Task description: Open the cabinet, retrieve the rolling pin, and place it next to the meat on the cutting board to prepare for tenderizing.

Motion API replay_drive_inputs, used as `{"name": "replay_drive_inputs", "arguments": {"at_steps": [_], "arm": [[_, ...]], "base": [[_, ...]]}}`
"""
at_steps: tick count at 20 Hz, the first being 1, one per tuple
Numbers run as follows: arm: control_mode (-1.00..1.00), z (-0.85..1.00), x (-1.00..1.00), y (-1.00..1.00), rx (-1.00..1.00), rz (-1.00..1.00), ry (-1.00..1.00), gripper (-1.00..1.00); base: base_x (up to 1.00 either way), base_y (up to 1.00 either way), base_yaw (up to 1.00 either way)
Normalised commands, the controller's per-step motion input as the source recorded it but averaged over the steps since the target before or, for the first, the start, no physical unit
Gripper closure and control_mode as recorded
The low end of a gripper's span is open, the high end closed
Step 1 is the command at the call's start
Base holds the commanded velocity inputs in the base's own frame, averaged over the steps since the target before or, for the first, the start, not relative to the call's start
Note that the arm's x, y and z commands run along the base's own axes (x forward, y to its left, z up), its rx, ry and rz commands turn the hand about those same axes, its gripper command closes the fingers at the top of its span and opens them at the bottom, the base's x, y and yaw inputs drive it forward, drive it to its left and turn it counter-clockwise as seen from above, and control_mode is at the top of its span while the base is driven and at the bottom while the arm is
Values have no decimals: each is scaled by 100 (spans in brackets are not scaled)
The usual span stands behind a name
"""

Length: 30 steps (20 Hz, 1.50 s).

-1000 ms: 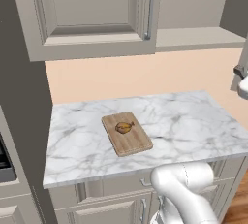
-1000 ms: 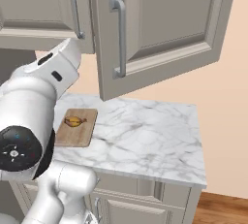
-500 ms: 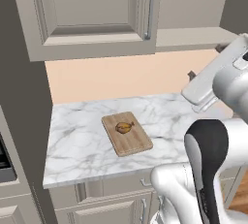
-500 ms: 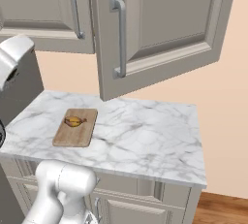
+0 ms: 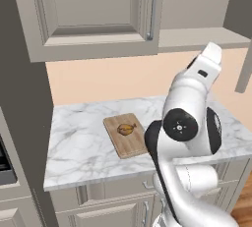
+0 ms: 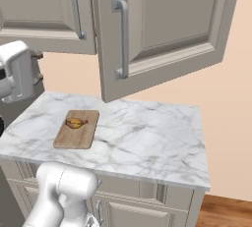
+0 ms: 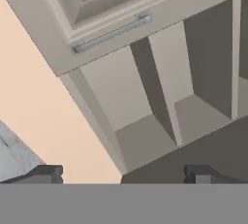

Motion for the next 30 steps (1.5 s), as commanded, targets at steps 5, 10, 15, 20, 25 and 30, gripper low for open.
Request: {"name": "replay_drive_inputs", "arguments": {"at_steps": [5, 10, 15, 20, 25, 30], "arm": [[-100, -15, 50, -32, -18, -42, 15, -100], [-100, -2, 42, -58, -12, -31, 15, -100], [-100, -11, 0, -53, -6, -17, 2, -100], [-100, -3, 4, -59, 0, -13, 0, -100], [-100, 0, 16, -45, 0, -12, 4, -100], [-100, 1, 0, -53, 0, -16, 2, -100]], "base": [[0, 0, 0], [0, 0, 0], [0, 0, 0], [0, 0, 0], [0, 0, 0], [0, 0, 0]]}}
